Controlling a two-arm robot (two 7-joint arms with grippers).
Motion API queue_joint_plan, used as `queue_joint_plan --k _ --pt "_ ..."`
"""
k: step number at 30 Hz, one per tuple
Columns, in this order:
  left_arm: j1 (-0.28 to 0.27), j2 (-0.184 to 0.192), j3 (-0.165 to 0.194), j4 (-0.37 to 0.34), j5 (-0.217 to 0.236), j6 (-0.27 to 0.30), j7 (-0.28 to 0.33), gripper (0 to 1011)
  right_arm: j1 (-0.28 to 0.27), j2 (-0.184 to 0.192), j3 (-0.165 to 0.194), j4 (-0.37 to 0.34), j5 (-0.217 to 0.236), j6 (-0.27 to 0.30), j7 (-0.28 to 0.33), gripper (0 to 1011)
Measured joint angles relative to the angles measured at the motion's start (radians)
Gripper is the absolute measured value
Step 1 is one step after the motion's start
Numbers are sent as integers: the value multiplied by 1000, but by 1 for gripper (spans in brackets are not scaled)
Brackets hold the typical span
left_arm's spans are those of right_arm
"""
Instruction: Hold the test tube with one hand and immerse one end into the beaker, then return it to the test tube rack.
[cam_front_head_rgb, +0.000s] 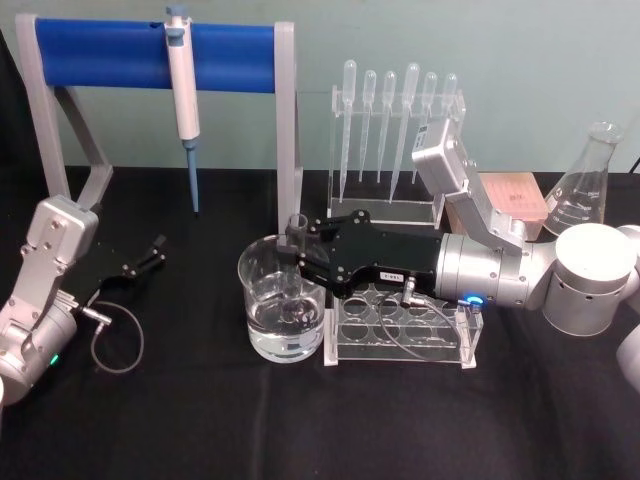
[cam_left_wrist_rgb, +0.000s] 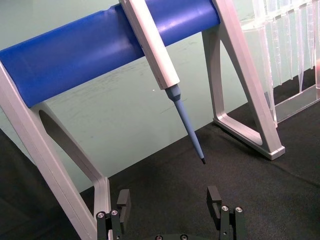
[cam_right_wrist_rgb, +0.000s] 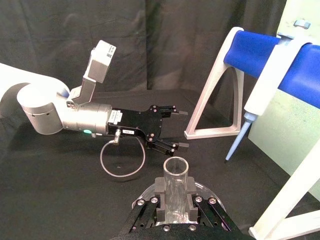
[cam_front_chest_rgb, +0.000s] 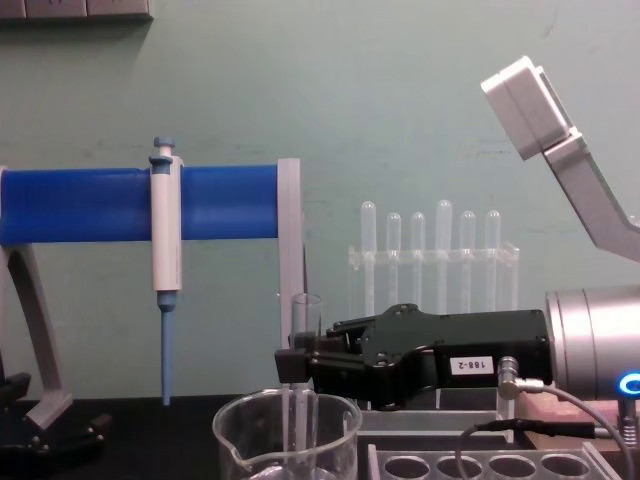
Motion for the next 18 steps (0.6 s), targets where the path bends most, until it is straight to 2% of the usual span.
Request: queue_joint_plan --k 18 --pt "0 0 0 0 0 0 0 1000 0 0 0 0 0 0 0 241"
